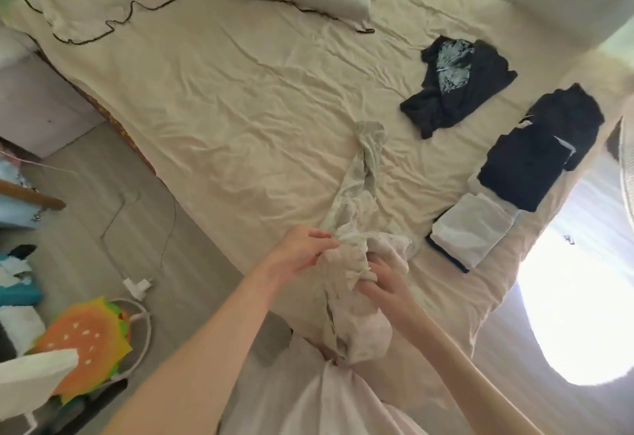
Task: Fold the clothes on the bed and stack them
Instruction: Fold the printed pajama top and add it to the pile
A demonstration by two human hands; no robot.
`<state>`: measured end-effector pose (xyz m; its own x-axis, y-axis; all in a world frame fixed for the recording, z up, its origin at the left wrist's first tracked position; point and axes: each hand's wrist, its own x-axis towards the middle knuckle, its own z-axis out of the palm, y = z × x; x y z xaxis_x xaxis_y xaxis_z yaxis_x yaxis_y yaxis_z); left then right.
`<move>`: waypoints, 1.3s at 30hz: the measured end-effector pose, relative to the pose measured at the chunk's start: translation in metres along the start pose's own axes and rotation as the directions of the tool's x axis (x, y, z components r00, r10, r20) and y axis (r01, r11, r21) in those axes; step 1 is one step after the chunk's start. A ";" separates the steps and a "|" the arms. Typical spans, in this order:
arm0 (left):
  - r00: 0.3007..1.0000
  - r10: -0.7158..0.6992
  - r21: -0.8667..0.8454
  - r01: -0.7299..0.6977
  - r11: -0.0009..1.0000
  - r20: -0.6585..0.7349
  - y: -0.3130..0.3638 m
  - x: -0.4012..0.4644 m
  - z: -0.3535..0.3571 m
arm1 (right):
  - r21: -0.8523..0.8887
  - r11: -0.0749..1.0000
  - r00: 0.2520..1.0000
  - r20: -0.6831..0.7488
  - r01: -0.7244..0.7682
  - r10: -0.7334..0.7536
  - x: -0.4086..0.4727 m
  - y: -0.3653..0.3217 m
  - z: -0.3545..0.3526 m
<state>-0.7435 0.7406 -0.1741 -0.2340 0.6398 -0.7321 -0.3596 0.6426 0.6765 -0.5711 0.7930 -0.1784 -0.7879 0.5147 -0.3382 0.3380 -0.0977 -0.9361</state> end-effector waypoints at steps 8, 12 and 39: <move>0.976 0.138 0.315 -0.187 0.930 0.171 0.023 0.001 -0.027 | 0.791 0.526 0.750 -0.134 -0.313 0.648 0.068 -0.035 -0.026; 0.926 0.047 0.373 -0.197 0.907 0.376 0.045 0.004 -0.048 | 0.608 0.738 0.771 -0.306 -0.293 0.559 0.095 -0.057 -0.024; 0.693 0.411 0.508 -0.717 0.478 0.592 0.173 0.059 -0.095 | 0.644 0.649 0.838 -0.545 0.405 0.019 0.077 -0.188 -0.045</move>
<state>-0.9058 0.8493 -0.1074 0.2248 0.9572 -0.1821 0.4544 0.0623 0.8886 -0.6721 0.8891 -0.0240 -0.3736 0.8938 -0.2480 -0.4313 -0.4040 -0.8067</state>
